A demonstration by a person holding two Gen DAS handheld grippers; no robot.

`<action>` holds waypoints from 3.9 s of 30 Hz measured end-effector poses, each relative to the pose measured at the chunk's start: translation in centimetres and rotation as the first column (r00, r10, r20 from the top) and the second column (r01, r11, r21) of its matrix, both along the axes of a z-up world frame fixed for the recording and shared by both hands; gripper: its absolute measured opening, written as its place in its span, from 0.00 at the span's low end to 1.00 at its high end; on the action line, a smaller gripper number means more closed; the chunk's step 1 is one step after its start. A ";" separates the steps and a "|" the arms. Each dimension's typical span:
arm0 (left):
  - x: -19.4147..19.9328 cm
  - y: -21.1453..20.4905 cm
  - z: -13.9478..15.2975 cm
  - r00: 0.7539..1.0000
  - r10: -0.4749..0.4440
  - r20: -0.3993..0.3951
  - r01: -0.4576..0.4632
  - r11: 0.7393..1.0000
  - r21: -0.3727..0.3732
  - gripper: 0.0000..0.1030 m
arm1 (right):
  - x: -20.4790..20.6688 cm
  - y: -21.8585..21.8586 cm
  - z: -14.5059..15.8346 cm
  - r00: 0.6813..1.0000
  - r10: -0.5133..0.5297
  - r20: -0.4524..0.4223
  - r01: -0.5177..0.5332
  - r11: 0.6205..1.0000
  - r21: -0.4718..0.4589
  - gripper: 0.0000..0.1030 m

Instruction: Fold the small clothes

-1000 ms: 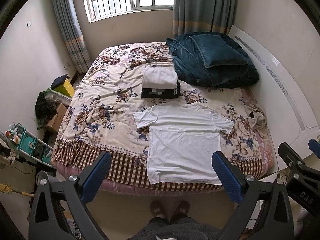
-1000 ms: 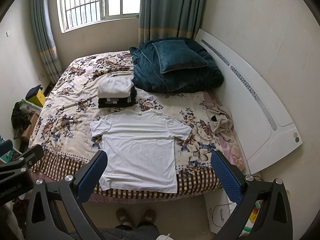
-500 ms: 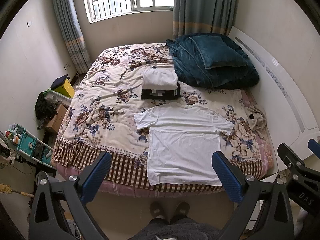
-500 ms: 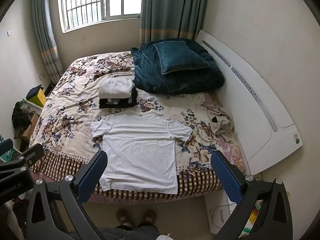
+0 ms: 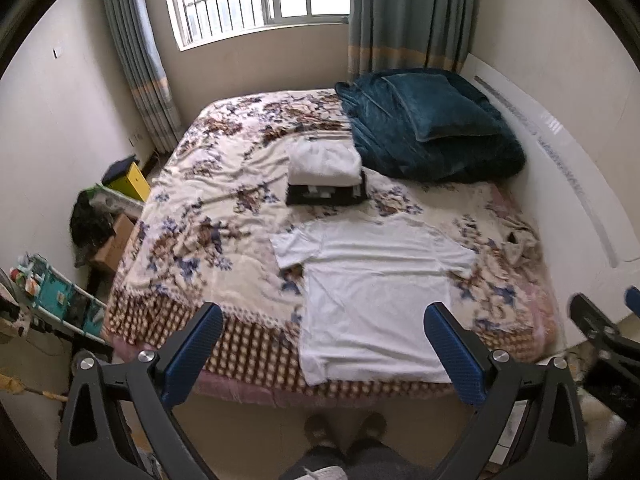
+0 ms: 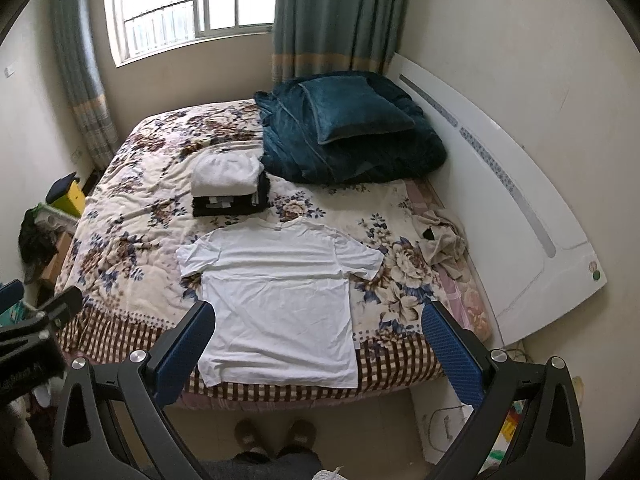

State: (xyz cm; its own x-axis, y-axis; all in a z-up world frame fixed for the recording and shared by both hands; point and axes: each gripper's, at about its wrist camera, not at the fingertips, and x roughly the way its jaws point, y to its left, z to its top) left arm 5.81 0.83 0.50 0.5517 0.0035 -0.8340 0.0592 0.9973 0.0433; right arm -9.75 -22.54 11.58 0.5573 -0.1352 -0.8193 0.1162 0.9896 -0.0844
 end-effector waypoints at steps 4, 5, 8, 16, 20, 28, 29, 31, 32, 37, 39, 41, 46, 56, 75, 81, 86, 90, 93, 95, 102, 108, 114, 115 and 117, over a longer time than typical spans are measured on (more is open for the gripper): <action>3.3 0.0 -4.0 1.000 -0.017 -0.008 0.017 1.000 0.012 1.00 | 3.3 -1.1 -2.4 0.996 -0.082 -0.021 0.082 0.997 0.003 1.00; 4.5 -0.2 -4.8 1.000 -0.025 -0.007 0.025 1.000 0.010 1.00 | 4.0 -1.1 -3.4 0.995 -0.095 -0.024 0.095 0.995 -0.002 1.00; 7.6 -1.0 -8.0 0.999 -0.038 -0.030 0.039 0.999 0.021 1.00 | 7.2 -3.1 -6.6 0.982 -0.182 -0.040 0.182 0.983 -0.002 1.00; 14.7 -4.6 -17.8 0.992 -0.018 -0.126 0.028 0.996 0.079 1.00 | 16.5 -9.7 -20.4 0.923 -0.354 -0.149 0.362 0.932 0.030 1.00; 19.3 -7.5 -23.5 0.986 0.003 -0.165 0.015 0.994 0.107 1.00 | 21.7 -13.9 -28.6 0.888 -0.406 -0.218 0.426 0.903 0.055 1.00; 27.8 -12.1 -39.1 0.944 0.105 -0.314 -0.058 0.986 0.158 1.00 | 31.0 -24.8 -49.3 0.746 -0.518 -0.419 0.618 0.773 0.145 1.00; 28.5 -12.4 -41.4 0.934 0.120 -0.336 -0.068 0.984 0.162 1.00 | 31.4 -25.7 -51.4 0.727 -0.529 -0.438 0.641 0.751 0.158 1.00; 29.5 -12.8 -44.9 0.916 0.139 -0.377 -0.078 0.982 0.173 1.00 | 31.9 -28.0 -56.3 0.676 -0.557 -0.483 0.702 0.687 0.189 1.00; 30.0 -12.9 -46.9 0.902 0.148 -0.404 -0.085 0.982 0.171 1.00 | 32.1 -29.1 -58.9 0.648 -0.572 -0.503 0.735 0.643 0.215 1.00; 31.5 -13.6 -52.9 0.862 0.180 -0.474 -0.109 0.979 0.173 1.00 | 31.7 -31.4 -67.6 0.538 -0.601 -0.591 0.843 0.391 0.370 1.00; 32.0 -13.9 -54.2 0.852 0.182 -0.490 -0.113 0.979 0.168 1.00 | 31.5 -31.1 -69.6 0.504 -0.606 -0.616 0.861 0.289 0.420 0.96; 32.2 -14.1 -54.9 0.851 0.180 -0.494 -0.109 0.980 0.168 1.00 | 31.5 -30.5 -71.0 0.481 -0.620 -0.620 0.862 0.205 0.464 0.94; 32.5 -14.1 -55.7 0.842 0.185 -0.508 -0.131 0.981 0.140 1.00 | 31.2 -29.2 -71.8 0.411 -0.718 -0.562 0.836 0.052 0.546 0.60; 32.1 -11.9 -53.5 0.860 0.195 -0.471 -0.167 0.981 0.101 1.00 | 37.8 -25.1 -65.8 0.619 -0.727 -0.296 0.747 0.430 0.507 0.08; 27.9 -1.0 -52.6 0.844 0.332 -0.422 -0.290 0.943 0.163 1.00 | 40.9 6.1 -70.0 0.907 0.273 -0.320 -0.291 0.957 -0.009 0.12; 27.3 3.8 -52.3 0.826 0.387 -0.410 -0.357 0.922 0.151 1.00 | 39.4 3.3 -64.8 0.931 0.247 -0.268 -0.187 0.955 0.231 0.50; 26.6 9.1 -52.5 0.770 0.485 -0.416 -0.490 0.866 0.102 1.00 | 42.4 0.4 -64.7 0.963 0.067 -0.263 0.006 0.964 0.267 0.51; 26.2 13.8 -54.0 0.679 0.534 -0.504 -0.659 0.746 -0.096 1.00 | 44.9 3.4 -69.8 0.899 0.109 -0.425 0.028 0.953 0.303 0.51; 25.9 16.1 -55.4 0.620 0.531 -0.577 -0.761 0.585 -0.280 1.00 | 44.2 4.5 -69.5 0.908 0.101 -0.407 0.031 0.952 0.305 0.51; 25.9 17.2 -56.6 0.570 0.520 -0.636 -0.818 0.435 -0.377 1.00 | 43.2 4.2 -68.6 0.918 0.071 -0.390 0.052 0.953 0.298 0.51; 29.1 19.3 -57.7 0.515 0.618 -0.594 -0.839 0.222 -0.497 0.67 | 41.0 1.0 -67.3 0.910 -0.071 -0.408 0.203 0.935 0.289 0.51; 32.9 18.3 -54.5 0.669 0.640 -0.377 -0.732 0.483 -0.481 0.05 | 39.5 -0.5 -66.7 0.896 -0.136 -0.422 0.258 0.933 0.249 0.51; 34.9 8.8 -48.6 0.938 0.343 -0.059 -0.345 0.893 -0.289 0.04 | 38.1 -2.1 -65.7 0.891 -0.182 -0.415 0.300 0.923 0.239 0.51; 34.7 6.9 -48.4 0.962 0.269 -0.045 -0.272 0.925 -0.264 0.04 | 37.8 -2.5 -65.7 0.890 -0.187 -0.415 0.306 0.921 0.241 0.51; 34.1 2.5 -48.5 0.992 0.122 -0.039 -0.128 0.969 -0.212 0.04 | 37.6 -3.0 -65.7 0.888 -0.194 -0.417 0.313 0.920 0.237 0.51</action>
